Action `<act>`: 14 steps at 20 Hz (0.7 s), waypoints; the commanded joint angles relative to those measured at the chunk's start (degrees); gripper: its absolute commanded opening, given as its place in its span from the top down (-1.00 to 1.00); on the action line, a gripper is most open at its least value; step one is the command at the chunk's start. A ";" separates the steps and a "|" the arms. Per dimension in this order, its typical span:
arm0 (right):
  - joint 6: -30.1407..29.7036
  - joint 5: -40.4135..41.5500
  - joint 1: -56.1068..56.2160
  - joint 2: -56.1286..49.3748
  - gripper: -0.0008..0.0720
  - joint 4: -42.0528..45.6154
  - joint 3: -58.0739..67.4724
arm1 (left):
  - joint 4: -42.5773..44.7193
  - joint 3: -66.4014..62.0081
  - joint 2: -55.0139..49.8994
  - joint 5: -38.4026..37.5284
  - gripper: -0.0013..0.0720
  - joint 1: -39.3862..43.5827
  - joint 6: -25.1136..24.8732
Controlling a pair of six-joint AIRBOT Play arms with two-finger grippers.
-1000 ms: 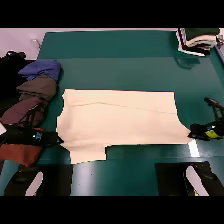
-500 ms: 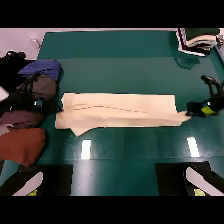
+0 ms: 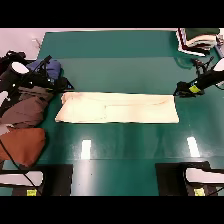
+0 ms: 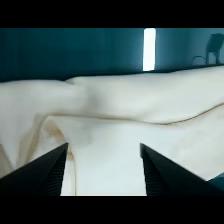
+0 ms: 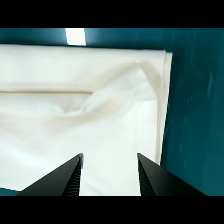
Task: Fold the shirts.
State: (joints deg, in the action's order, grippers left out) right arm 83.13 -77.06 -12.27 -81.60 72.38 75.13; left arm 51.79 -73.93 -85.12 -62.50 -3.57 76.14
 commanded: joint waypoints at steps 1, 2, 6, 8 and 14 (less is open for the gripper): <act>-4.92 -0.42 -4.72 -2.19 -0.28 -7.52 0.24 | -1.62 -3.58 -1.95 -1.55 -0.37 -0.04 0.33; -6.19 -1.64 -6.95 -2.16 -0.28 -8.44 -1.33 | -2.12 -3.74 -1.84 -2.38 0.44 -0.04 0.26; -11.41 -1.29 -17.16 -2.21 -0.44 -15.34 -11.76 | -4.11 -3.74 -1.77 -3.54 0.91 1.07 -0.07; -13.11 1.92 -19.91 -2.23 -0.42 -17.90 -16.98 | -4.04 -3.74 -1.79 -2.67 0.91 4.15 -0.04; -18.18 11.08 -15.50 -2.25 -0.19 -24.37 -25.57 | -3.74 -3.74 -2.99 7.15 0.91 17.46 4.48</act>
State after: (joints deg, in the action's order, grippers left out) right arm 67.88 -71.07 -29.74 -83.74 50.92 53.01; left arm 48.01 -77.60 -87.42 -60.10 8.64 78.11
